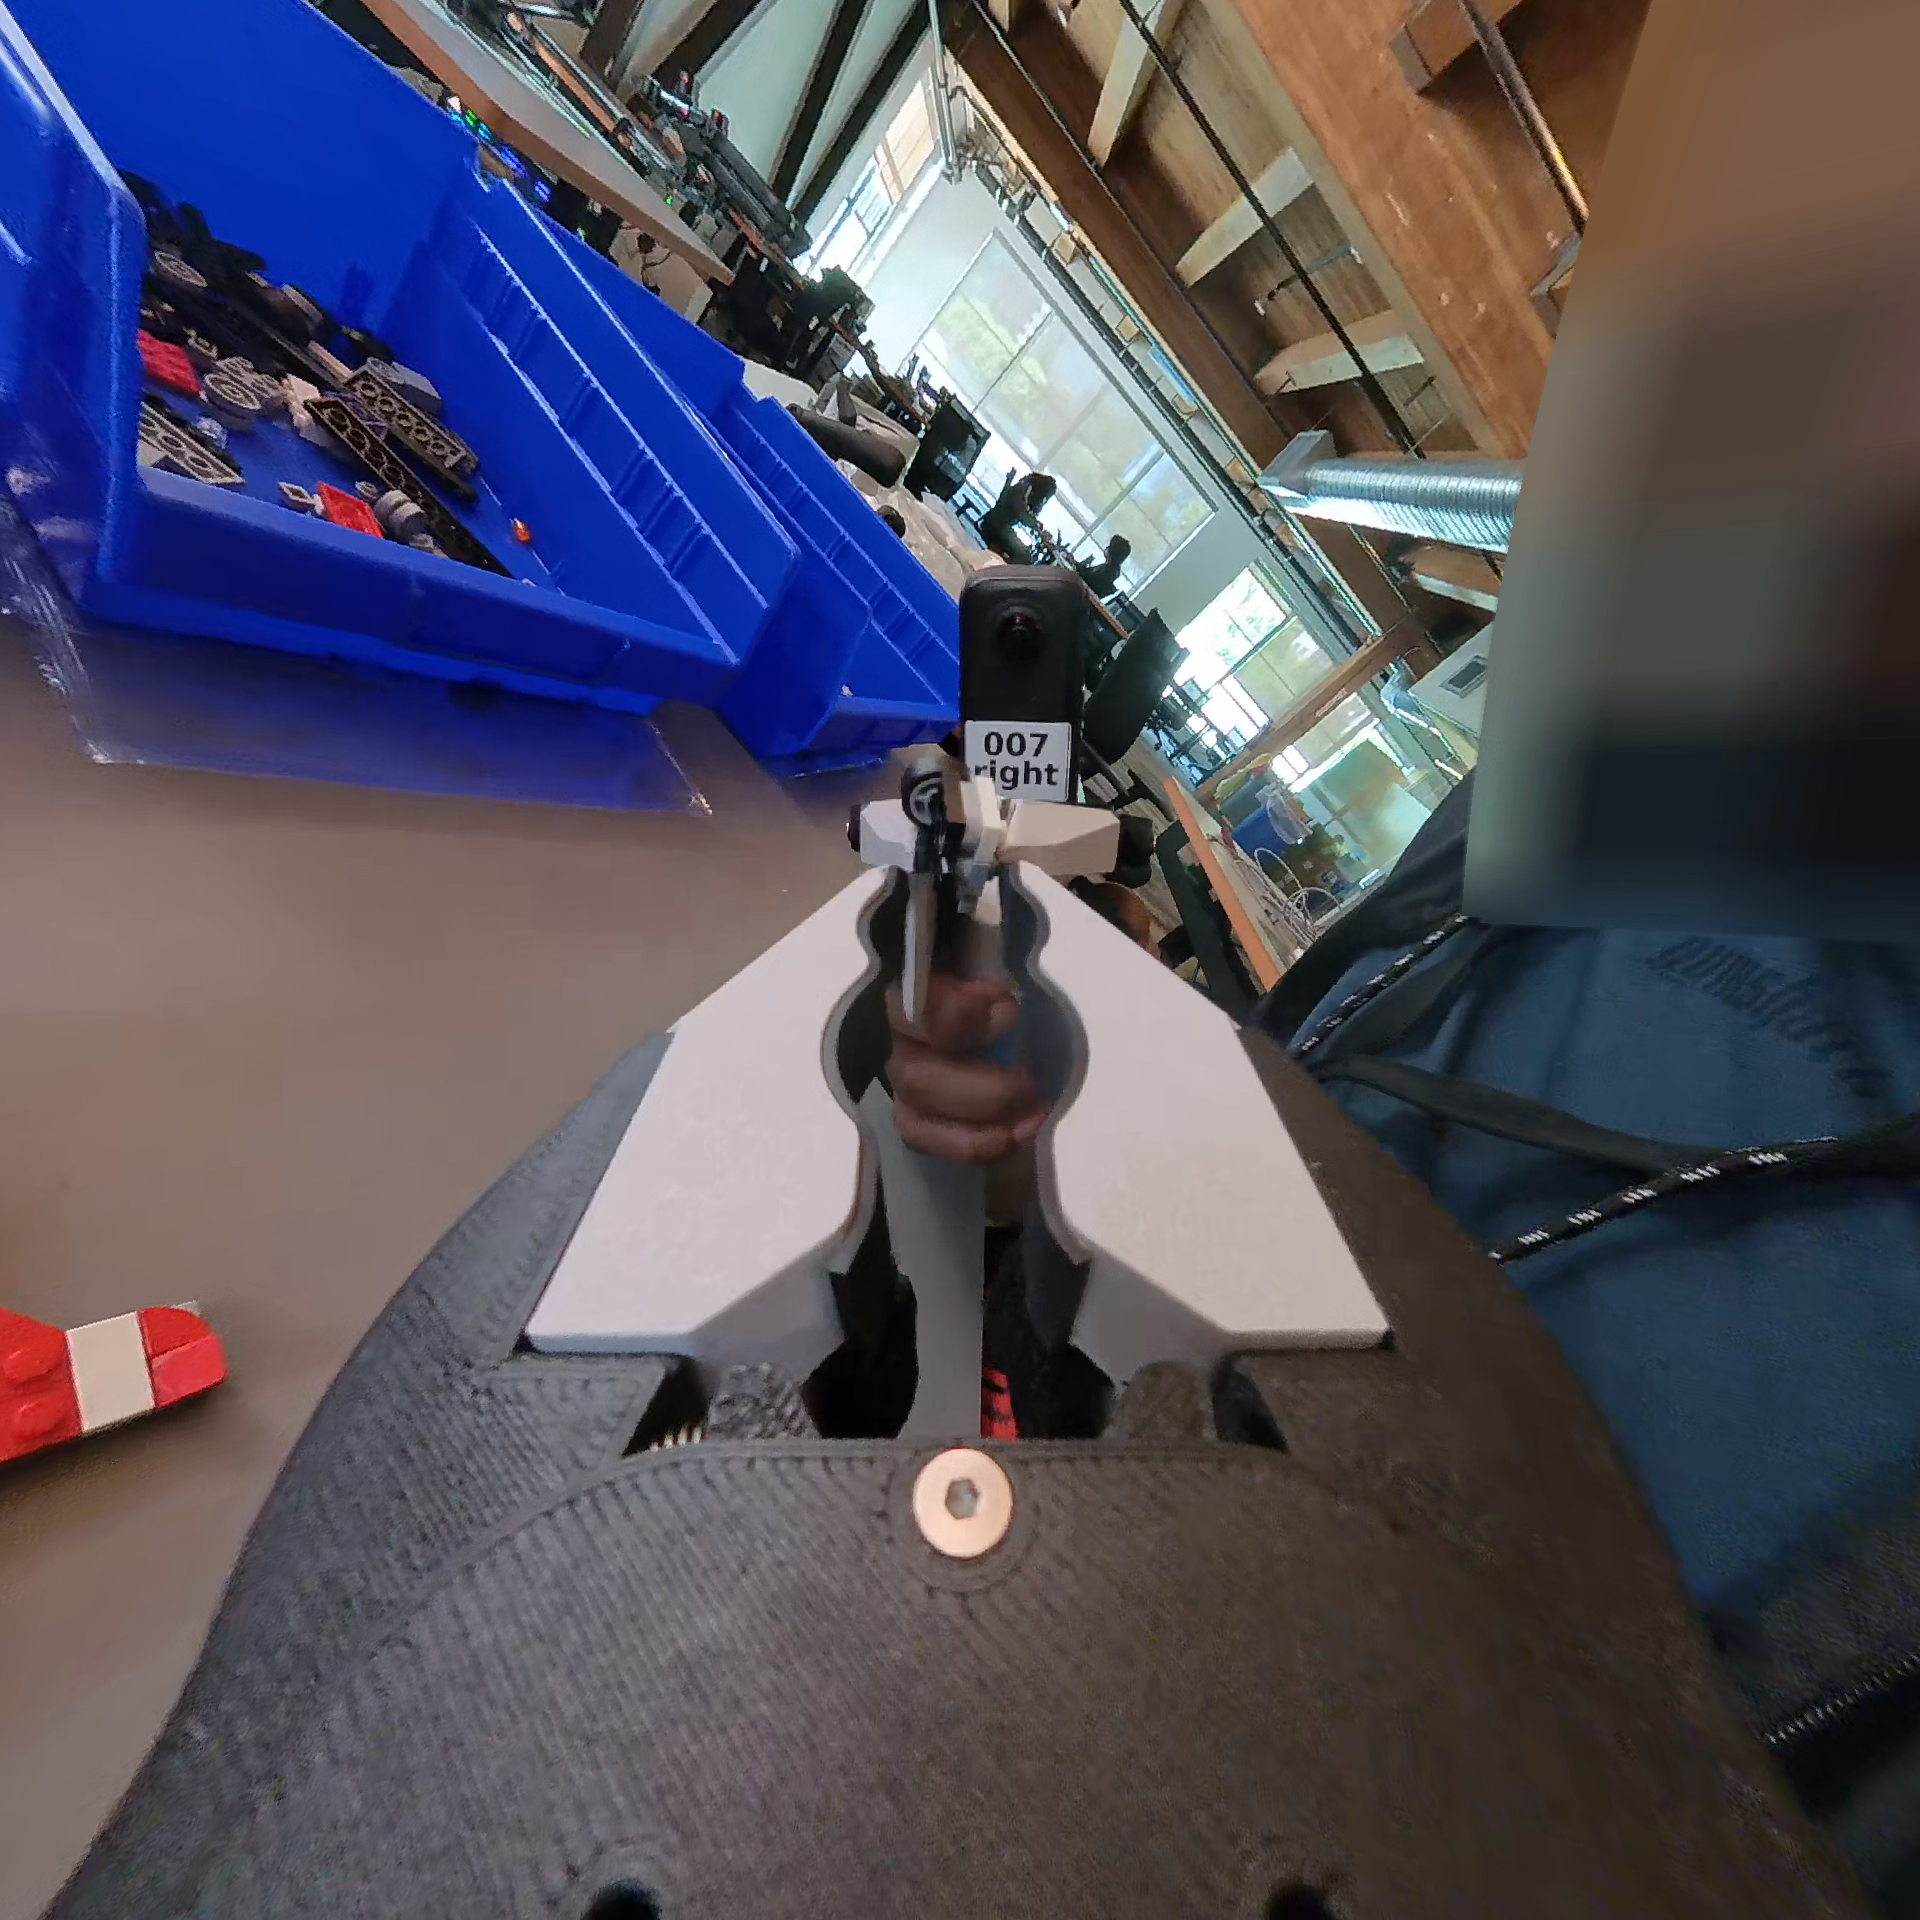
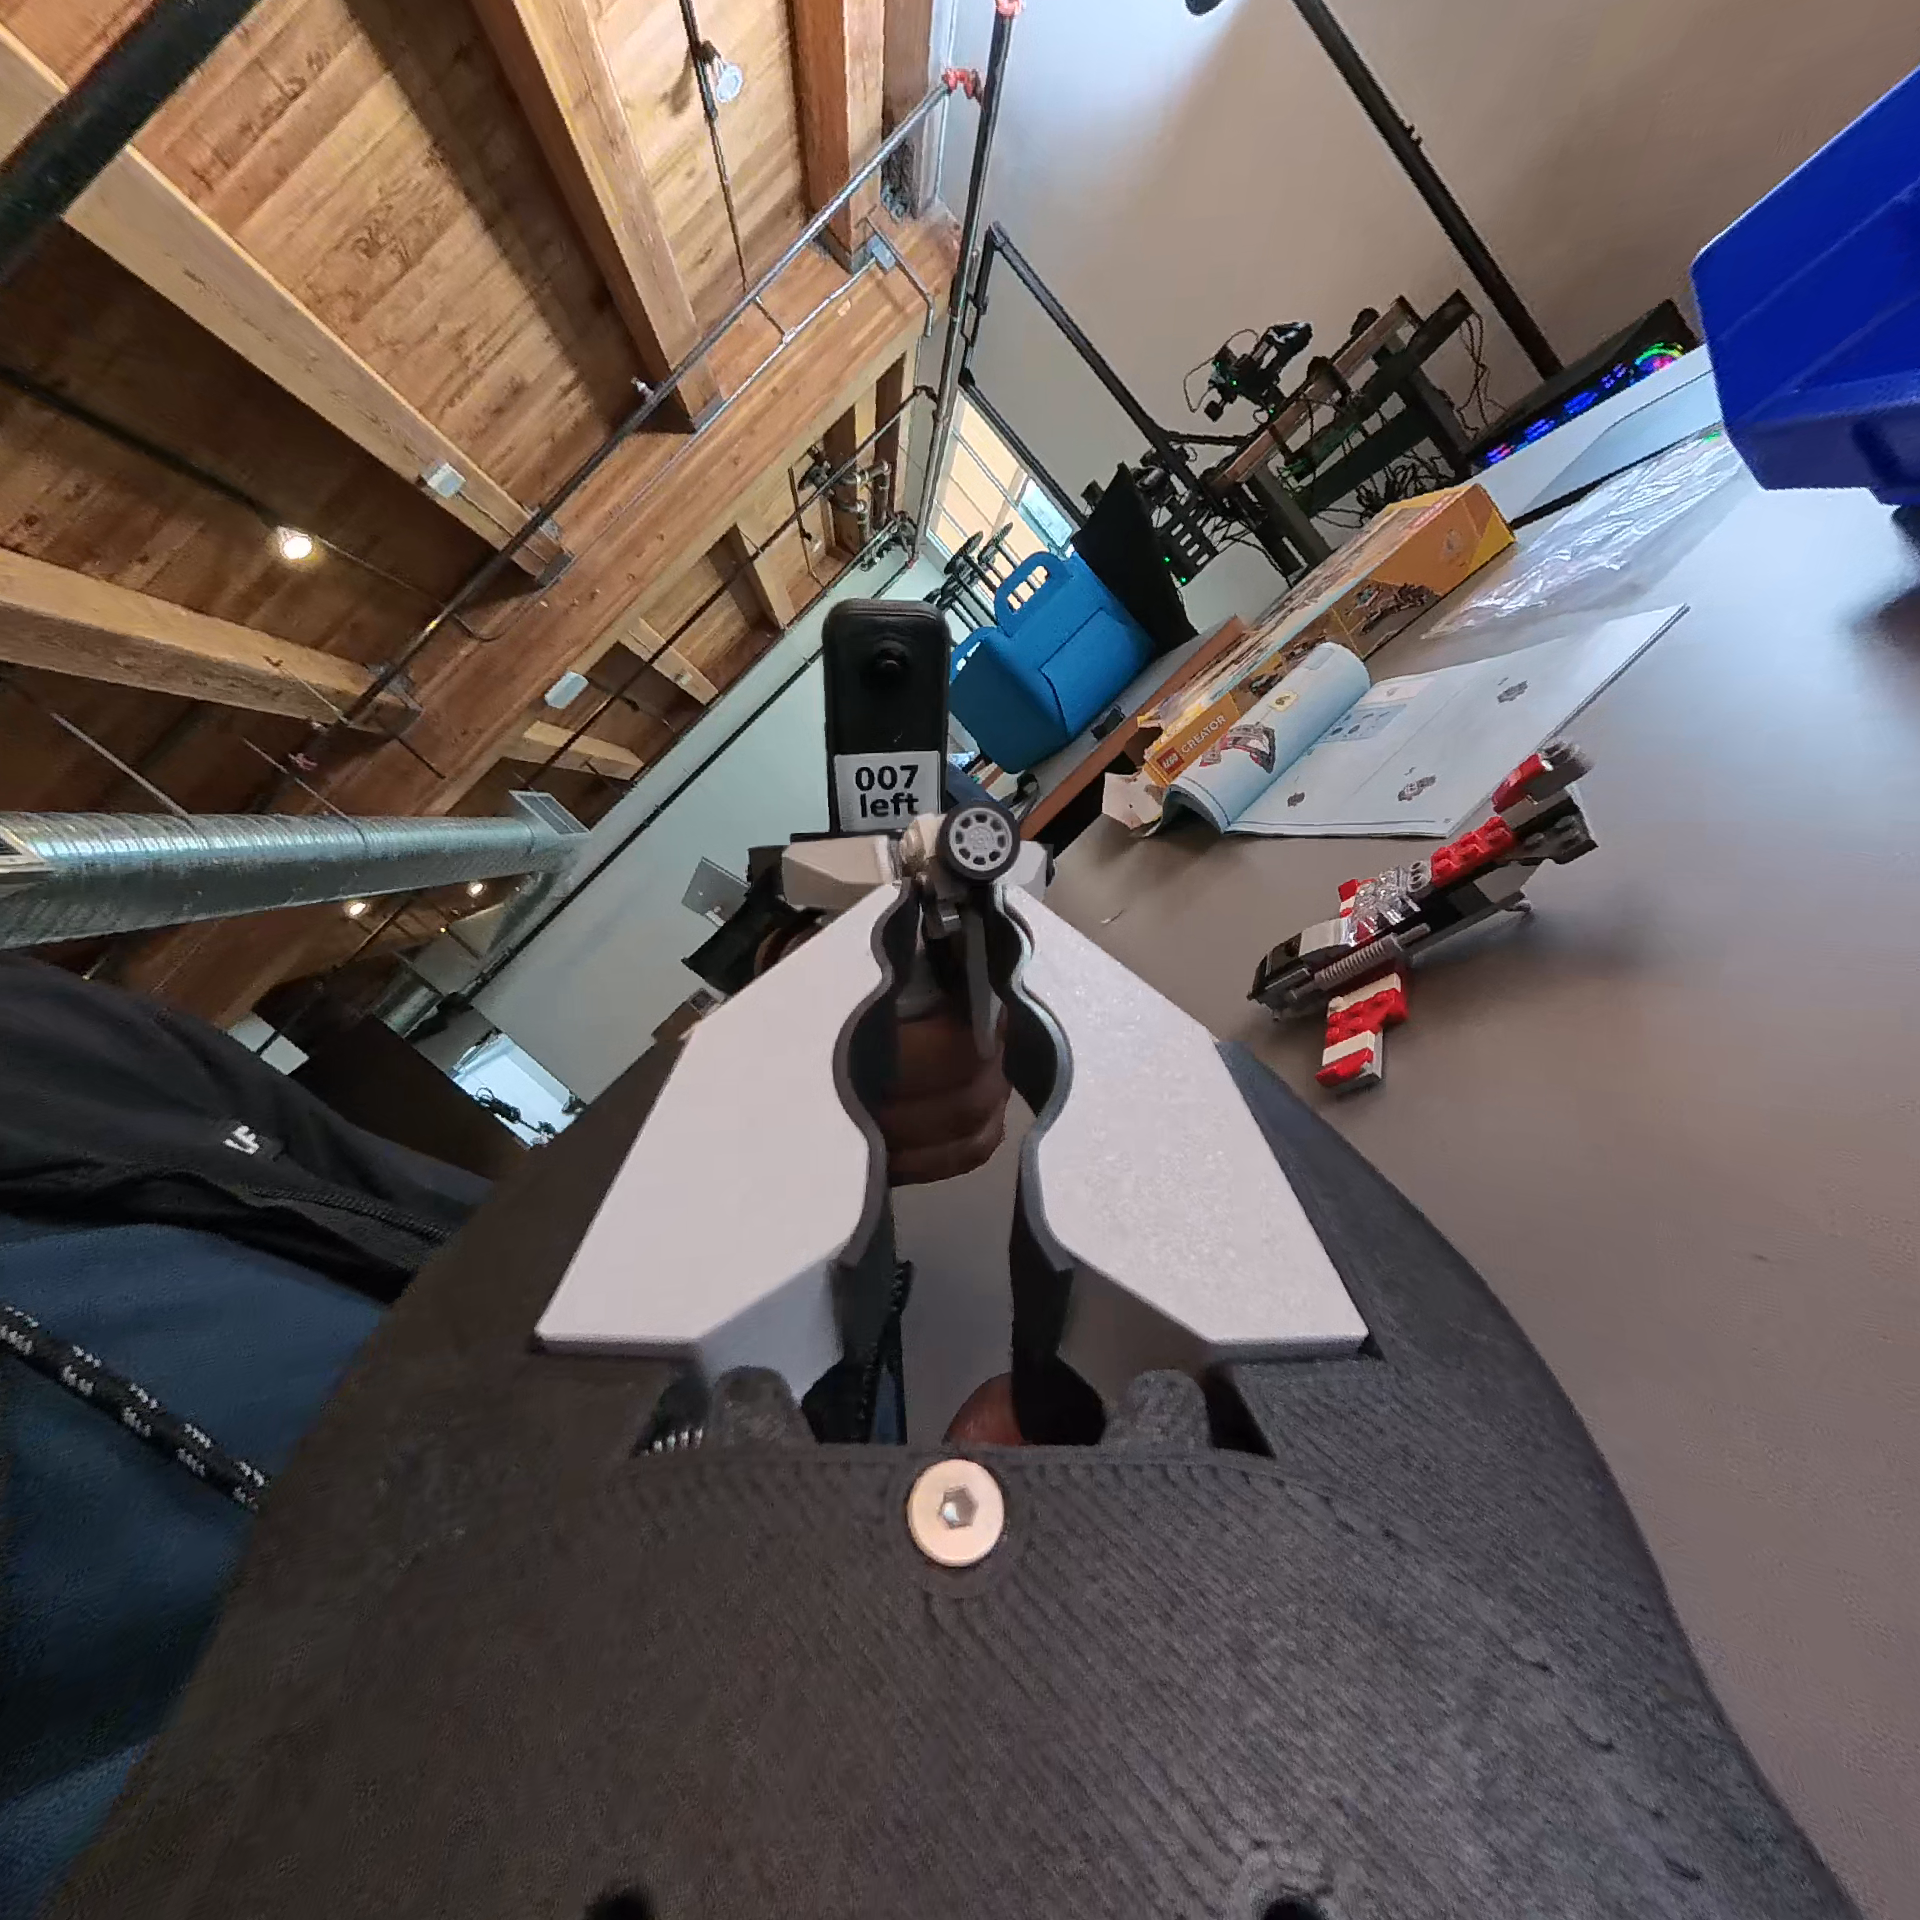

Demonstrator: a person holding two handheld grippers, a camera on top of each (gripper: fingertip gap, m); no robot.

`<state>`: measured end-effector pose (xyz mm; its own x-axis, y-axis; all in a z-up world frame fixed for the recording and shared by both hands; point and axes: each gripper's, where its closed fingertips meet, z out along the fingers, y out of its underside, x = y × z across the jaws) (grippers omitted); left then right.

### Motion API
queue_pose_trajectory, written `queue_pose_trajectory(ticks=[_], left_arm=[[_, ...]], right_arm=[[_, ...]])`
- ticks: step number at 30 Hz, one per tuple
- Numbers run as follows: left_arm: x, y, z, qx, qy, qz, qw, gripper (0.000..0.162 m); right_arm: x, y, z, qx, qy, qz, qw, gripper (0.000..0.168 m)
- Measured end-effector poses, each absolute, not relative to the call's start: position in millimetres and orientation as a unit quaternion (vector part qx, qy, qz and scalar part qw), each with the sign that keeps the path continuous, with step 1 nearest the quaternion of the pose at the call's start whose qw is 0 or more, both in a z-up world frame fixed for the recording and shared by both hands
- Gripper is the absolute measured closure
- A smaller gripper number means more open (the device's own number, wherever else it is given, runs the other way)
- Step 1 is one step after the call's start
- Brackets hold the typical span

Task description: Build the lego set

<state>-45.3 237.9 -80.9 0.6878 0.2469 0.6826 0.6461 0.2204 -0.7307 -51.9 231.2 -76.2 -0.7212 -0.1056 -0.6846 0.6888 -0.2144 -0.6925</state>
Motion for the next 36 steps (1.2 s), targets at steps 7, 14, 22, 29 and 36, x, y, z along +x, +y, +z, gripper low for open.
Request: queue_pose_trajectory(ticks=[7, 14, 22, 29, 36], left_arm=[[-50.5, 234.1, -76.6, -0.589, -0.379, -0.138, 0.700, 0.147], [-55.9, 236.3, -74.2, -0.562, -0.391, -0.134, 0.716, 0.150], [-65.4, 240.6, -71.0, -0.501, -0.415, -0.133, 0.748, 0.150], [-67.0, 247.0, -73.9, -0.493, -0.422, -0.131, 0.749, 0.150], [-67.7, 246.3, -74.7, -0.490, -0.429, -0.133, 0.747, 0.150]], right_arm=[[-51.2, 229.0, -83.8, 0.262, 0.582, -0.720, 0.272, 0.157], [-56.0, 230.8, -80.3, 0.284, 0.549, -0.727, 0.300, 0.155], [-62.9, 234.5, -78.7, 0.306, 0.523, -0.732, 0.312, 0.148], [-68.5, 238.7, -77.4, 0.319, 0.504, -0.736, 0.319, 0.154], [-70.9, 241.2, -75.7, 0.325, 0.488, -0.739, 0.332, 0.158]])
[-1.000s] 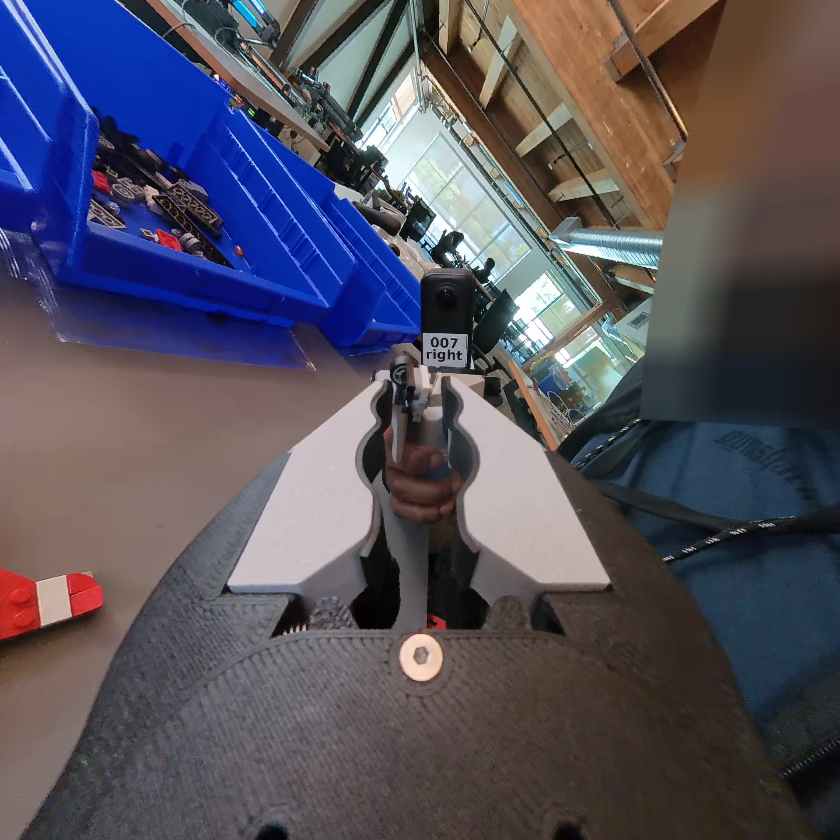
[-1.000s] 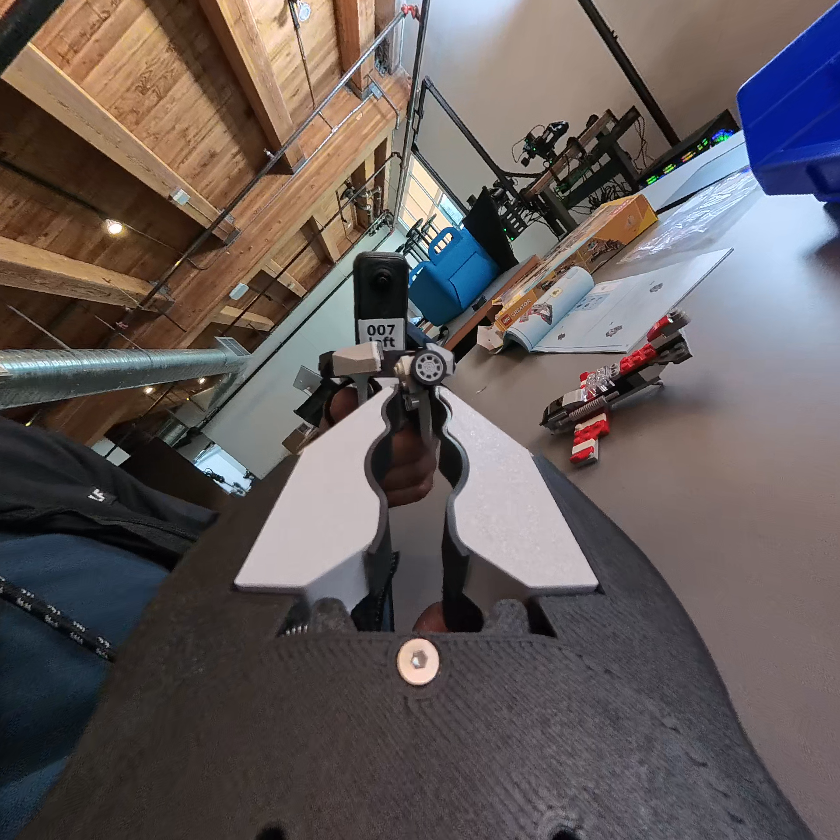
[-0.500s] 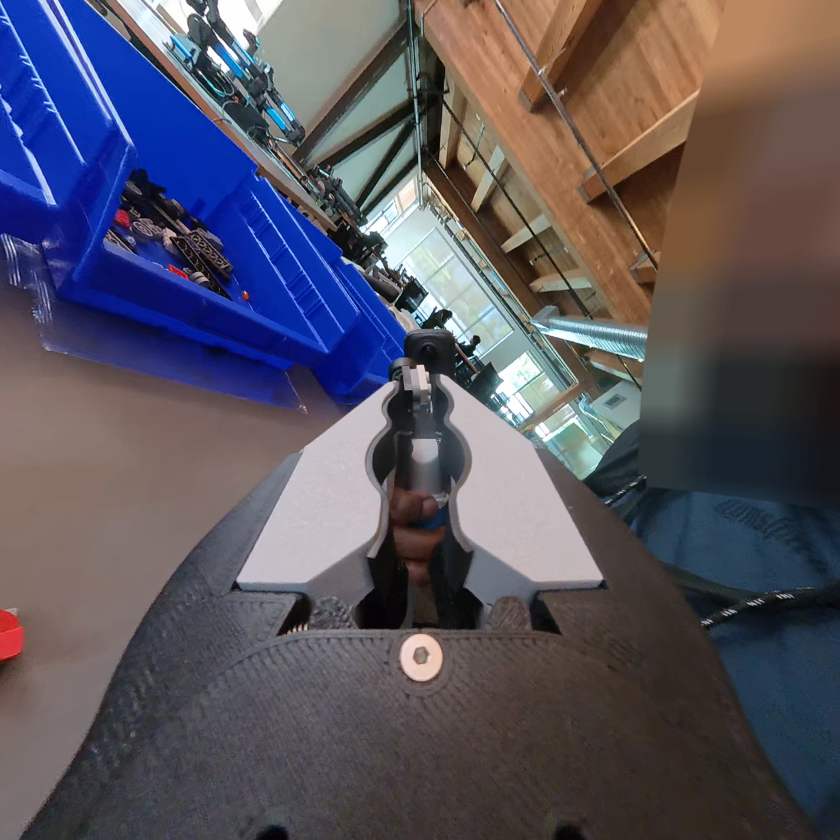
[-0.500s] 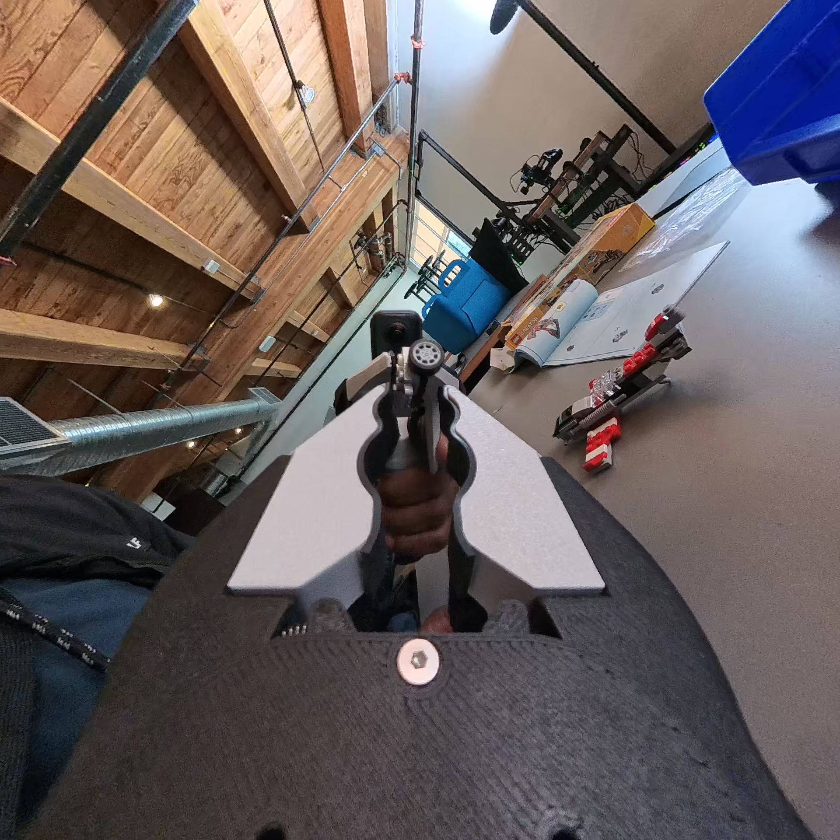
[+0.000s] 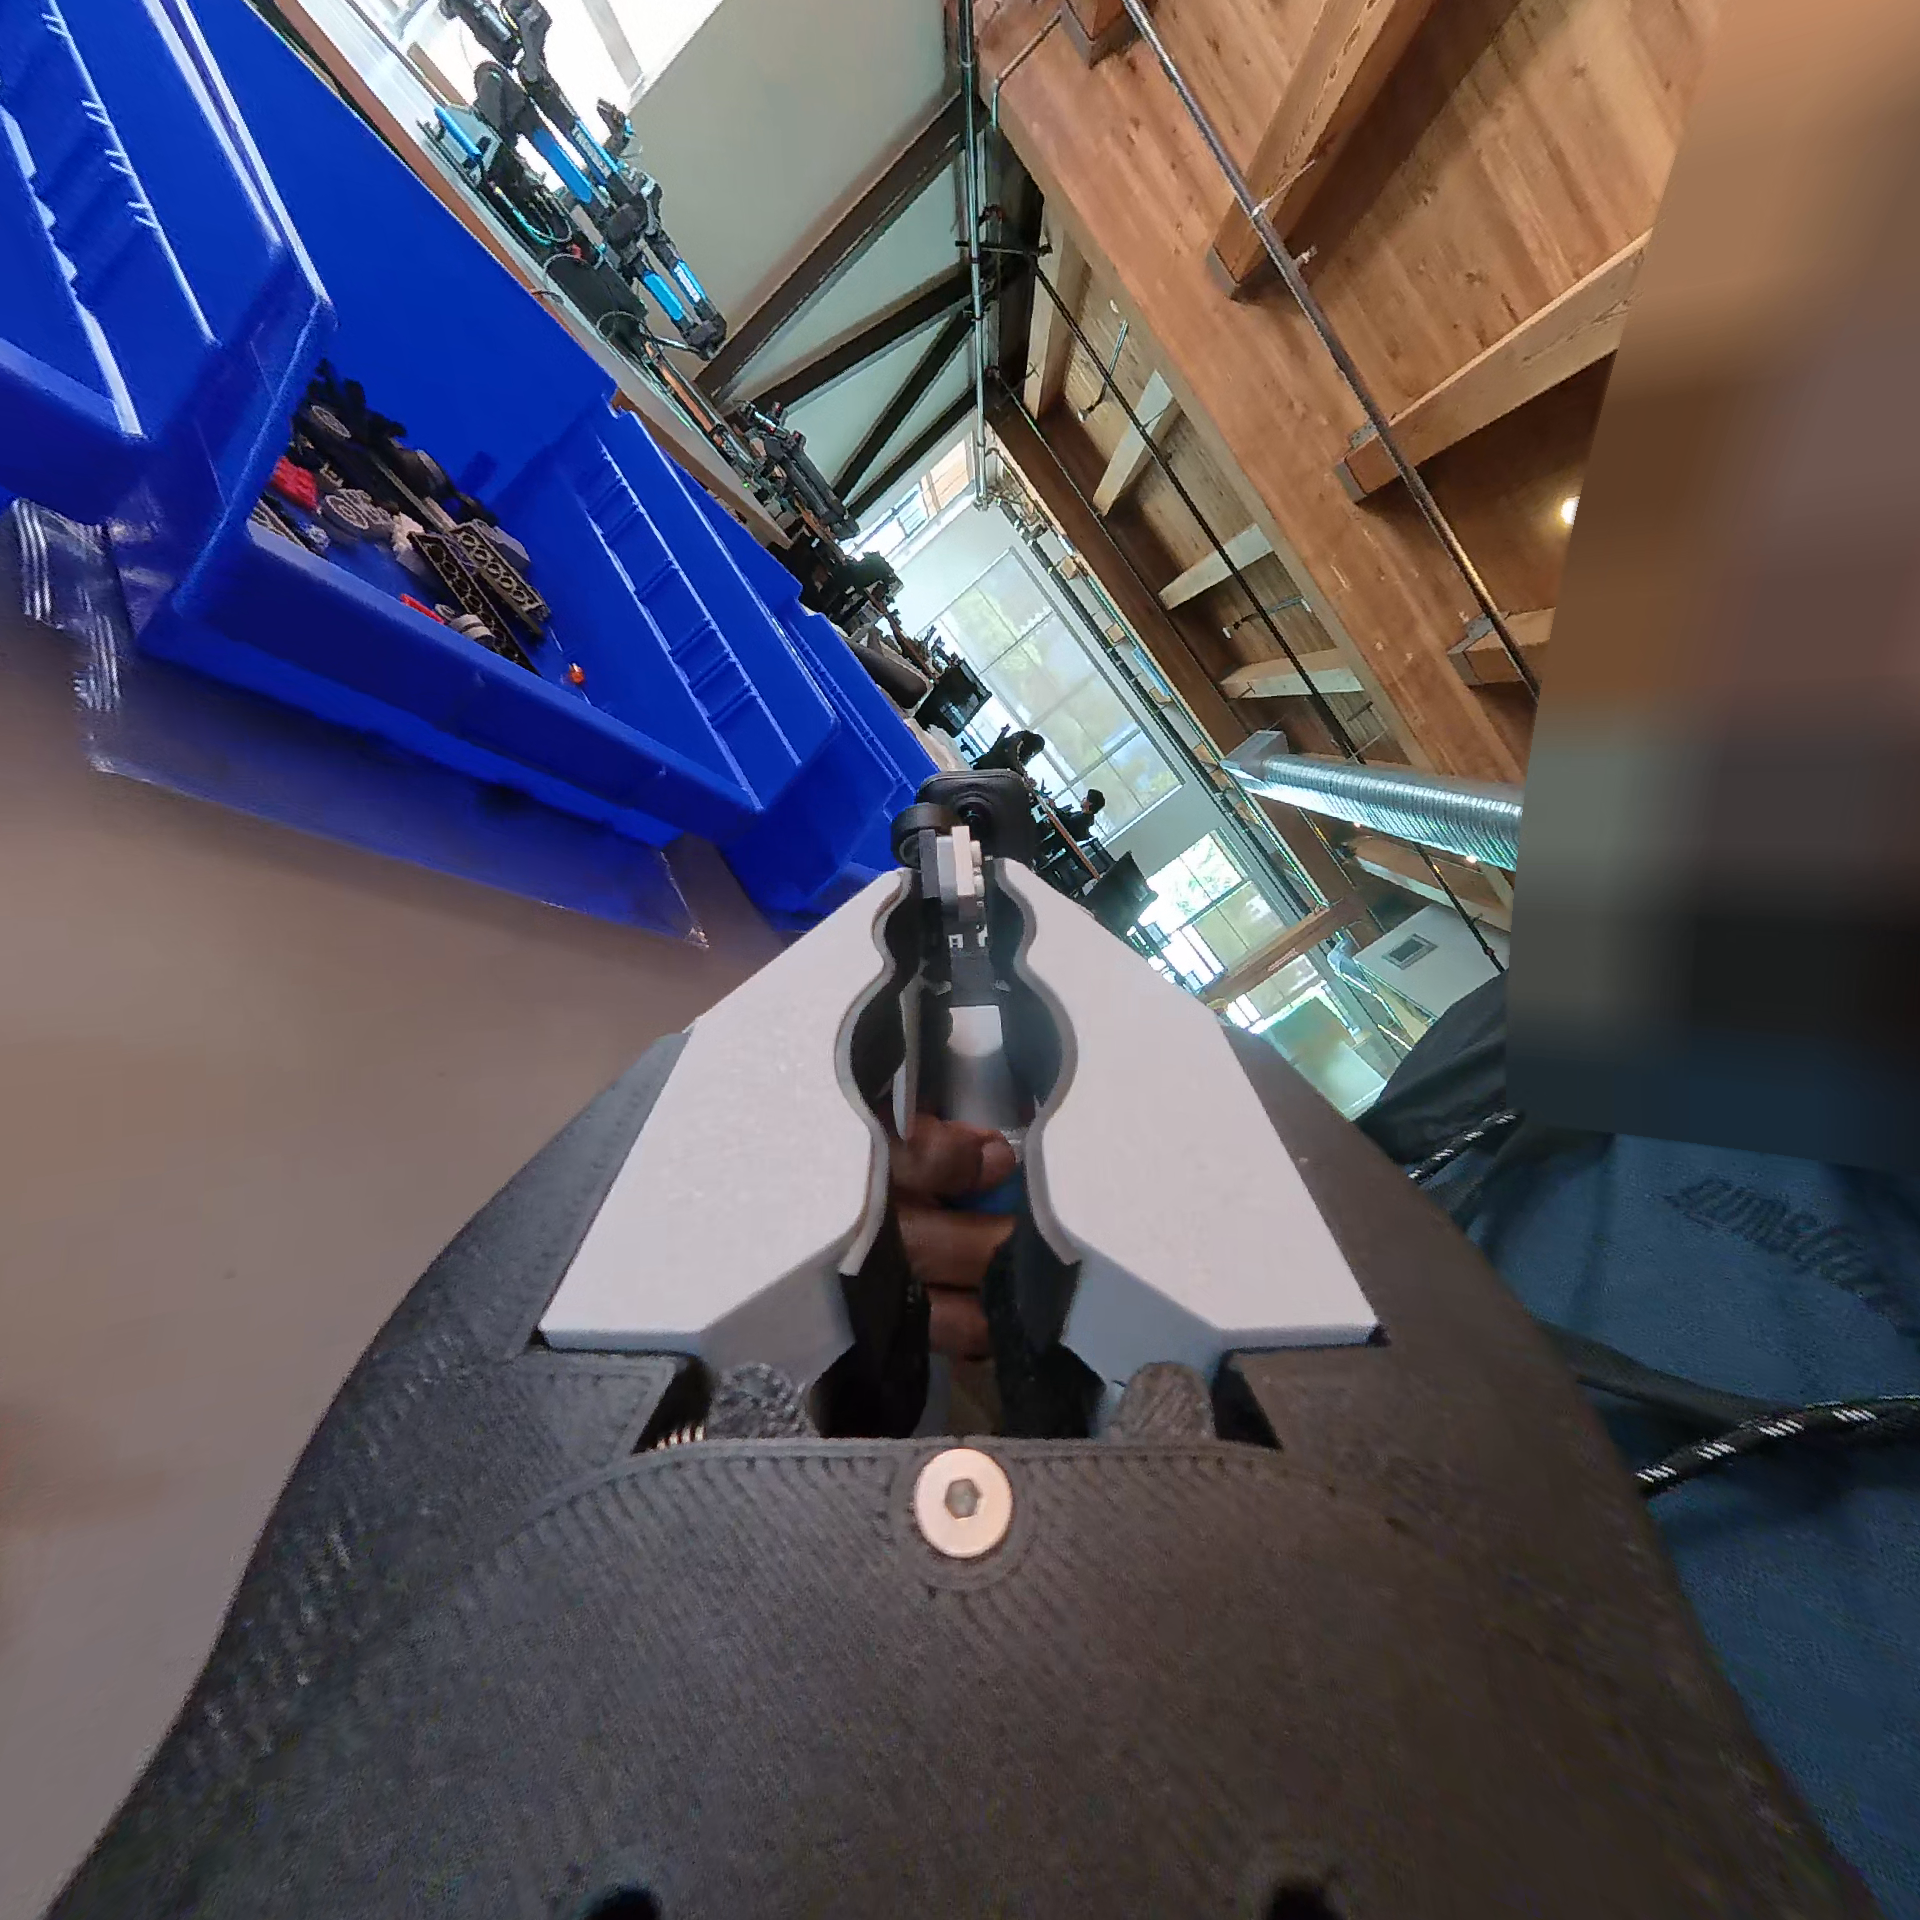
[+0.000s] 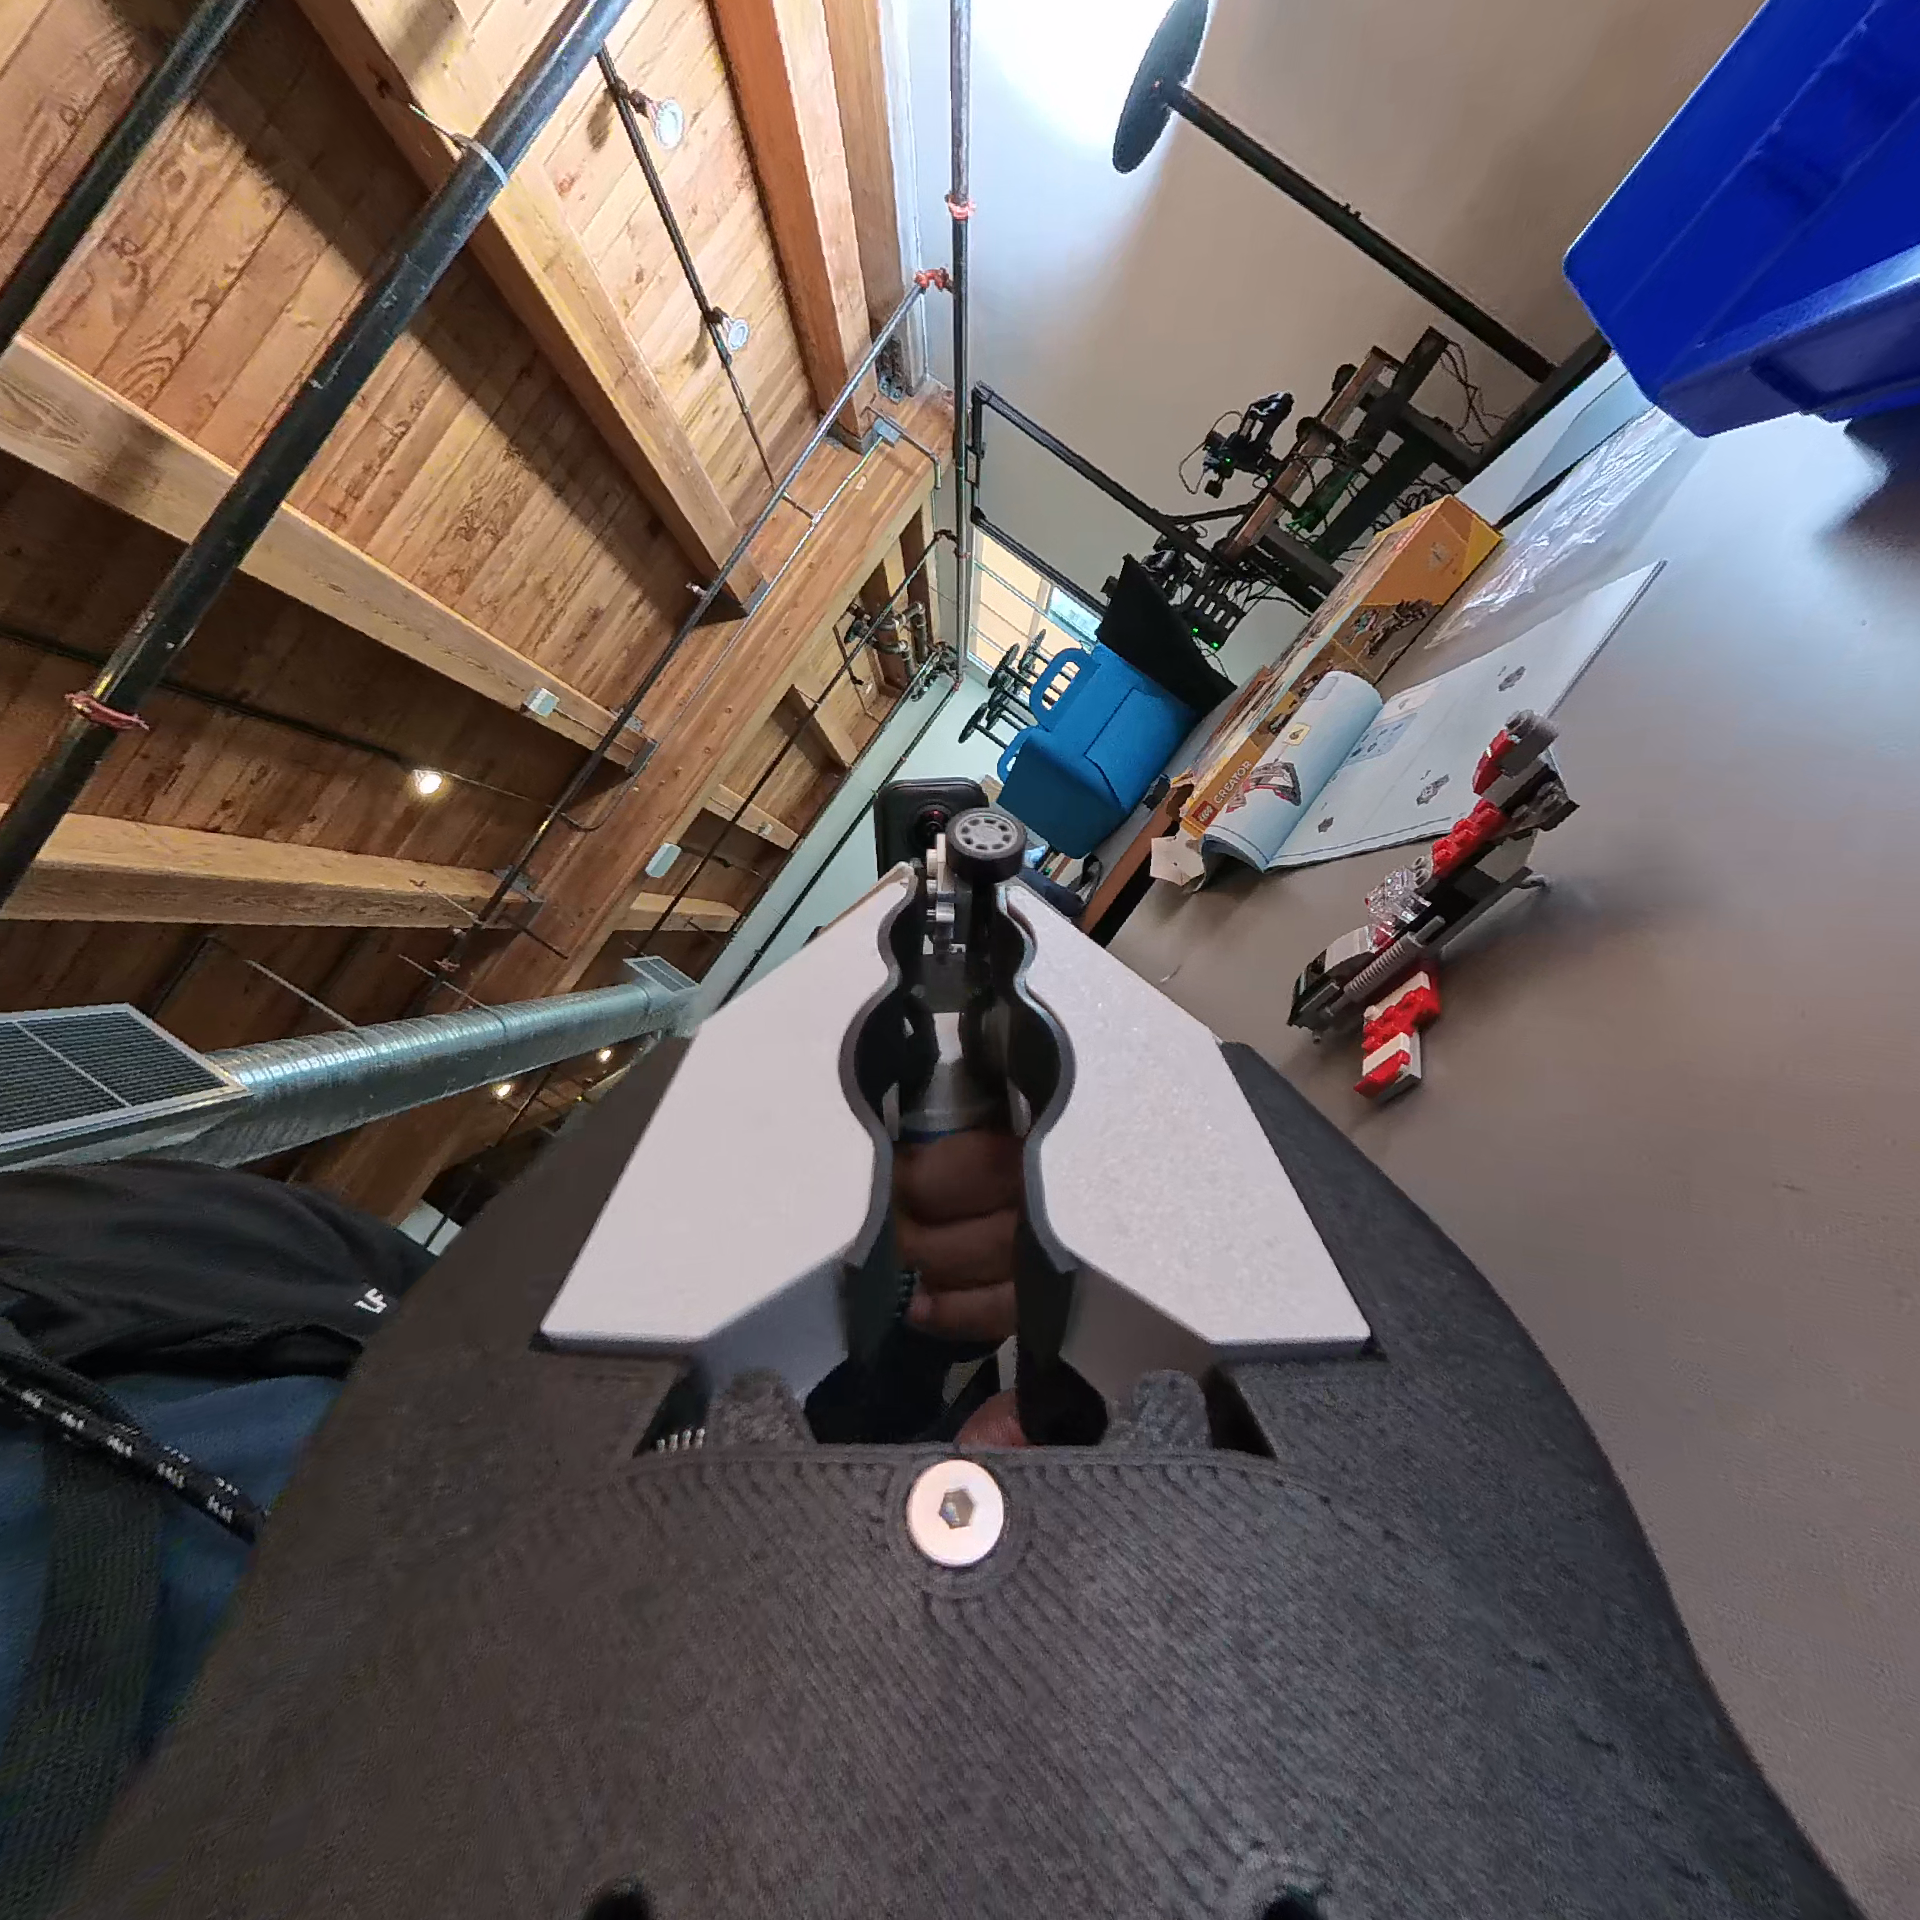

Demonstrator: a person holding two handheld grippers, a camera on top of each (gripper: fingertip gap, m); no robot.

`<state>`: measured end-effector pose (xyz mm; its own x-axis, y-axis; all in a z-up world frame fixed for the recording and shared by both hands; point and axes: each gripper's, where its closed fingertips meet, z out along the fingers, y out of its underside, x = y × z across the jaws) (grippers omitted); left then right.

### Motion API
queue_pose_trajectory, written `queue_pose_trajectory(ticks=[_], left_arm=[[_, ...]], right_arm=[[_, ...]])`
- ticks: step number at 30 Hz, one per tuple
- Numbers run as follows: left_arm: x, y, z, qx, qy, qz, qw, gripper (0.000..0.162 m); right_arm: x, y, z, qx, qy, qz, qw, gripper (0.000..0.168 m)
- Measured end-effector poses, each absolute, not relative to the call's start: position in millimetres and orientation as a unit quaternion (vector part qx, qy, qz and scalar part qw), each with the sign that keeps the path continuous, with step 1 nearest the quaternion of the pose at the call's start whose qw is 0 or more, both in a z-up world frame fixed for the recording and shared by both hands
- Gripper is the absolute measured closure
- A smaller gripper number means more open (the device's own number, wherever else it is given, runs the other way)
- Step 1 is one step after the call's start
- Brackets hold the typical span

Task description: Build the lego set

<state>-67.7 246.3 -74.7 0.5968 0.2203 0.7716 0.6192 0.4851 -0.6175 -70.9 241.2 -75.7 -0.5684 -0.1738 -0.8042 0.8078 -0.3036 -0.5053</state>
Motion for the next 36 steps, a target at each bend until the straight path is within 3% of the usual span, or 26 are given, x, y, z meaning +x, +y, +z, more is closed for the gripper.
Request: queue_pose_trajectory(ticks=[12, 16, 22, 31, 36], left_arm=[[-71.2, 242.7, -85.7, -0.529, -0.449, -0.077, 0.716, 0.144], [-70.3, 229.2, -126.5, -0.638, -0.472, 0.015, 0.608, 0.134], [-56.5, 211.5, -193.6, -0.818, -0.408, 0.139, 0.382, 0.134], [-51.4, 220.9, -212.9, -0.863, -0.353, 0.143, 0.332, 0.137], [-54.9, 222.7, -215.8, -0.862, -0.351, 0.153, 0.331, 0.147]], right_arm=[[-79.5, 242.9, -83.7, 0.360, 0.475, -0.729, 0.337, 0.158], [-92.4, 252.4, -88.9, 0.388, 0.460, -0.729, 0.325, 0.158], [-92.5, 250.7, -92.0, 0.394, 0.462, -0.724, 0.328, 0.157], [-95.7, 252.6, -93.1, 0.403, 0.454, -0.723, 0.331, 0.157], [-99.7, 255.5, -93.5, 0.419, 0.417, -0.722, 0.359, 0.157]])
